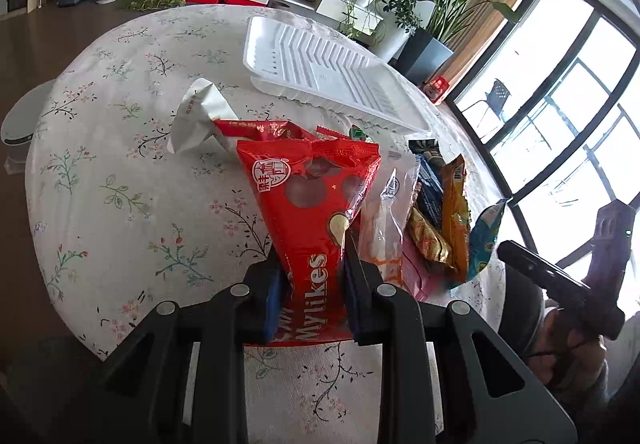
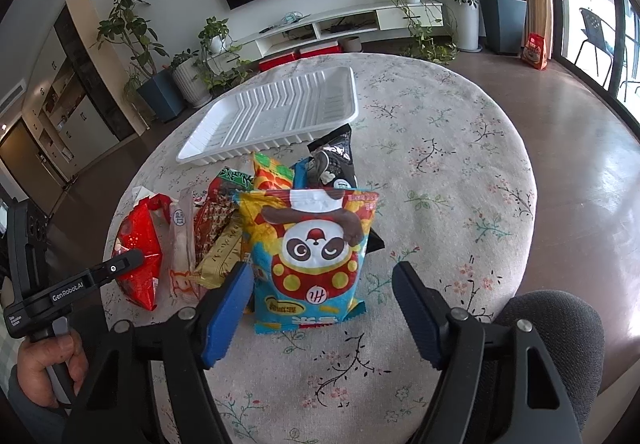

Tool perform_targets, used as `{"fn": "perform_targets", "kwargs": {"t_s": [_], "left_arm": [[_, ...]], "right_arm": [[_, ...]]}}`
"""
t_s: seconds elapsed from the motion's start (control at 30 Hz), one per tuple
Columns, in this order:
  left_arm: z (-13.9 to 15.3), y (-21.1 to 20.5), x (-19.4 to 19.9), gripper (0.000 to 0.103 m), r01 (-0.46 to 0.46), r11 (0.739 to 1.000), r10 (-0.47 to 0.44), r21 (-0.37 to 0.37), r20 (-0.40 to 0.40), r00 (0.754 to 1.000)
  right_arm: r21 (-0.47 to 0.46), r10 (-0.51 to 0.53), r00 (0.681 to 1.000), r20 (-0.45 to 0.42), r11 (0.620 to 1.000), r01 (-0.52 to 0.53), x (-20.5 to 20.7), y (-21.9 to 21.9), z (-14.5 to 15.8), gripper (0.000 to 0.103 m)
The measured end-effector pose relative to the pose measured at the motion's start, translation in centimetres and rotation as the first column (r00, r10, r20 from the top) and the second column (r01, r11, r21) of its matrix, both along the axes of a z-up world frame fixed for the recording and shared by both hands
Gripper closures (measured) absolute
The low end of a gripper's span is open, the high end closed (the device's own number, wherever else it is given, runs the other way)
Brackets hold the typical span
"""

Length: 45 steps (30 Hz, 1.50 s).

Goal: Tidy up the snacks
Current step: 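Grasp the red Mylikes bag with the left gripper while the right gripper grasps the panda-print bag, then carry both bags over the white tray and release them inside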

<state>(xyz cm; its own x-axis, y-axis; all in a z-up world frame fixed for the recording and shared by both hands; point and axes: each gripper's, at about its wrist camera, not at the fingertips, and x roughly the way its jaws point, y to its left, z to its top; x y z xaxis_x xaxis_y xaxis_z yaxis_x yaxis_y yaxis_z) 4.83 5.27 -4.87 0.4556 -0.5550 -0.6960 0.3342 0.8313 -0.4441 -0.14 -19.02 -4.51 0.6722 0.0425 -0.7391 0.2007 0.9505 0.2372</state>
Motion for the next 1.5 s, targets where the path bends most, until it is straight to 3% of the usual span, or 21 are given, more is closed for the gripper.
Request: {"fn": "perform_targets", "kwargs": {"t_s": [0.23, 0.37, 0.53, 0.7, 1.03, 1.3, 1.4, 1.5], "left_arm": [[0.2, 0.3, -1.2, 0.08, 0.027, 0.998, -0.026, -0.049, 0.007, 1.0], [-0.3, 0.0, -1.4, 0.08, 0.04, 0.997, -0.04, -0.061, -0.005, 0.999], [-0.5, -0.1, -1.4, 0.08, 0.045, 0.997, -0.046, -0.066, -0.013, 0.999], [-0.5, -0.2, -1.5, 0.08, 0.043, 0.997, -0.044, -0.066, -0.014, 0.999], [0.2, 0.1, -1.6, 0.08, 0.047, 0.996, -0.047, -0.079, -0.002, 0.999], [2.2, 2.3, -0.3, 0.08, 0.012, 0.993, -0.01, -0.12, 0.018, 1.0], [3.6, 4.0, 1.2, 0.08, -0.015, 0.992, 0.019, -0.125, 0.035, 0.999], [5.7, 5.2, 3.6, 0.08, -0.03, 0.996, 0.036, -0.084, 0.074, 0.997]], "right_arm": [[-0.074, 0.001, 1.0, -0.024, 0.997, -0.002, 1.4, 1.1, -1.2, 0.026], [-0.061, 0.019, 1.0, -0.024, 0.998, -0.021, 1.9, 1.0, -1.6, 0.026], [0.011, 0.047, 0.998, -0.034, 0.999, -0.047, 2.3, 0.5, -2.3, 0.048], [0.021, 0.067, 0.998, -0.011, 0.998, -0.066, 2.1, 0.5, -2.3, 0.06], [0.097, 0.019, 0.997, 0.075, 0.995, -0.026, 0.7, -0.5, -0.4, 0.064], [0.231, -0.062, 0.991, 0.122, 0.972, 0.033, 0.7, -4.5, 1.0, 0.064], [0.238, -0.131, 0.983, 0.127, 0.966, 0.098, 0.9, -7.8, 1.9, 0.064], [0.219, -0.193, 0.972, 0.138, 0.963, 0.16, 1.7, -11.4, 3.4, 0.064]]}}
